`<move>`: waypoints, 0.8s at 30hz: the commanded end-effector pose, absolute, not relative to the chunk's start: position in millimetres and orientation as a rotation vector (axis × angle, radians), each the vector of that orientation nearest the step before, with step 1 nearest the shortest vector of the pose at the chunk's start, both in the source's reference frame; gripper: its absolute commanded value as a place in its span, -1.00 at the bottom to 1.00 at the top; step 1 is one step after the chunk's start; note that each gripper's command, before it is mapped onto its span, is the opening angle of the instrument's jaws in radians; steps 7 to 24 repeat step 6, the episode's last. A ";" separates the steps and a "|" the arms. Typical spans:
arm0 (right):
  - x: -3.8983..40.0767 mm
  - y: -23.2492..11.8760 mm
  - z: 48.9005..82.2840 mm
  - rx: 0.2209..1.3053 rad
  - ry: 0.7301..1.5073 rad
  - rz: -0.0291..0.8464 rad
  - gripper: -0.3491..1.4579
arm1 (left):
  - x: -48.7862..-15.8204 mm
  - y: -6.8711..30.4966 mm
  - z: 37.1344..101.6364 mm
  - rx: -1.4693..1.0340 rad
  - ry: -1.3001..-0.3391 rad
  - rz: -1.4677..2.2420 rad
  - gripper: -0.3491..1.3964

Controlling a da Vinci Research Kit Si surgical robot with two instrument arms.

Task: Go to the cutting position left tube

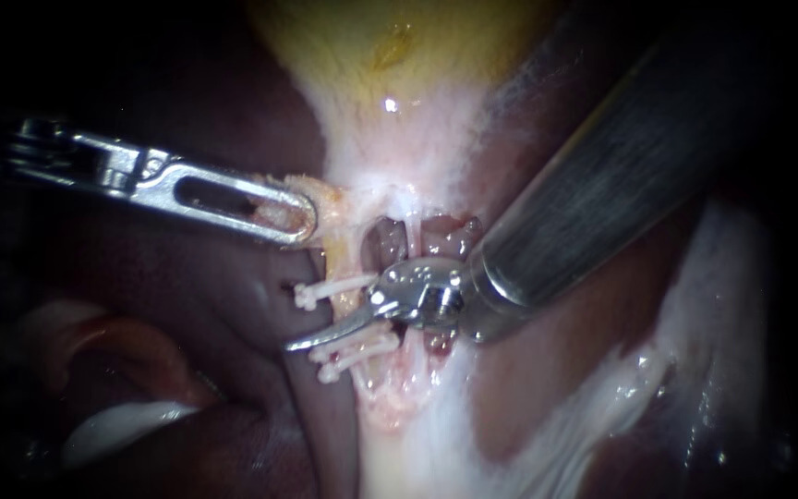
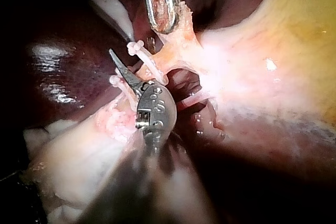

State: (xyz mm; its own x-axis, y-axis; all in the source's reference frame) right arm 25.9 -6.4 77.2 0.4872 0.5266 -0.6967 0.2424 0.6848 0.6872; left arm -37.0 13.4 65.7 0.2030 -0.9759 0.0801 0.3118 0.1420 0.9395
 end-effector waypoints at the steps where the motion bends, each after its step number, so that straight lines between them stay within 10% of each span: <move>1: 25.8 -6.4 77.2 0.837 1.079 0.199 0.81 | -37.0 13.4 65.7 0.970 -0.885 -1.130 -1.00; 24: 25.8 -6.5 77.2 0.837 1.079 0.199 0.81 | -37.0 13.4 65.7 0.970 -0.885 -1.130 -1.00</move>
